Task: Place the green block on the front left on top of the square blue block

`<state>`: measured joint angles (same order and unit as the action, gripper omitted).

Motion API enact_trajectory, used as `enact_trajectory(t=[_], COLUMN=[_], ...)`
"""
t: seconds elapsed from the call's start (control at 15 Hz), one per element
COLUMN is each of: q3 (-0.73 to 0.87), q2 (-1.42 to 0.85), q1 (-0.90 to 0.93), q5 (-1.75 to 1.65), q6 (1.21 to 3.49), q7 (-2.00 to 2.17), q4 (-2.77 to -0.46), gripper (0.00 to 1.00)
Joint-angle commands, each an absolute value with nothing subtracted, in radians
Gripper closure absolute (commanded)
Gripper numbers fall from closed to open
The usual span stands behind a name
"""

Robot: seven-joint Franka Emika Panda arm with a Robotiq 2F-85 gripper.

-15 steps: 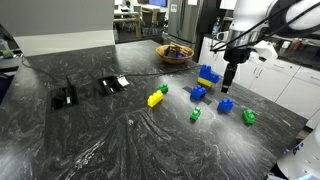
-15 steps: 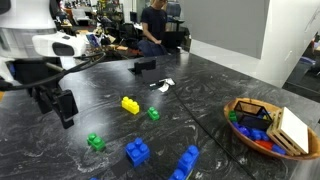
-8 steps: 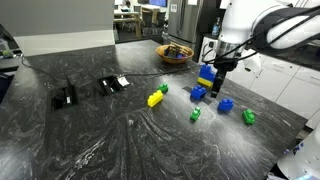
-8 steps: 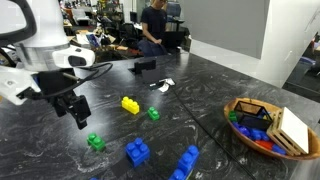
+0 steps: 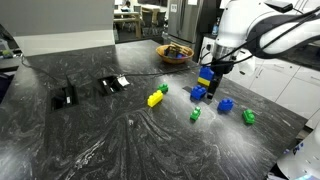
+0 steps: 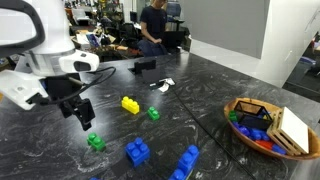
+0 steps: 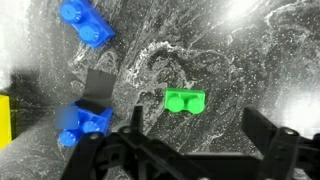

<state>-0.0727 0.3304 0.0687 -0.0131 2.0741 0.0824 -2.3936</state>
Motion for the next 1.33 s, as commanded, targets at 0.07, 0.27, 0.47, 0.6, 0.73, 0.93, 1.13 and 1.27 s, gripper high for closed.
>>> enact_trajectory(t=[0.07, 0.27, 0.47, 0.6, 0.73, 0.93, 1.13, 1.27], q3=[-0.078, -0.085, -0.098, -0.103, -0.109, -0.106, -0.094, -0.091], q2=[0.233, 0.182, 0.170, 0.157, 0.144, 0.113, 0.088, 0.079], q1=[0.061, 0.060, 0.061, 0.061, 0.058, 0.053, 0.059, 0.064], q5=[0.018, 0.019, -0.009, -0.009, -0.024, -0.070, -0.067, -0.063], q6=[2.225, 2.297, 2.322, 2.331, 2.340, 2.359, 2.369, 2.378], q7=[0.159, 0.236, 0.325, 0.354, 0.387, 0.425, 0.373, 0.326], q4=[-2.417, -2.430, -2.454, -2.458, -2.459, -2.453, -2.446, -2.446], gripper=[0.00, 0.00, 0.00, 0.00, 0.00, 0.00, 0.00, 0.00])
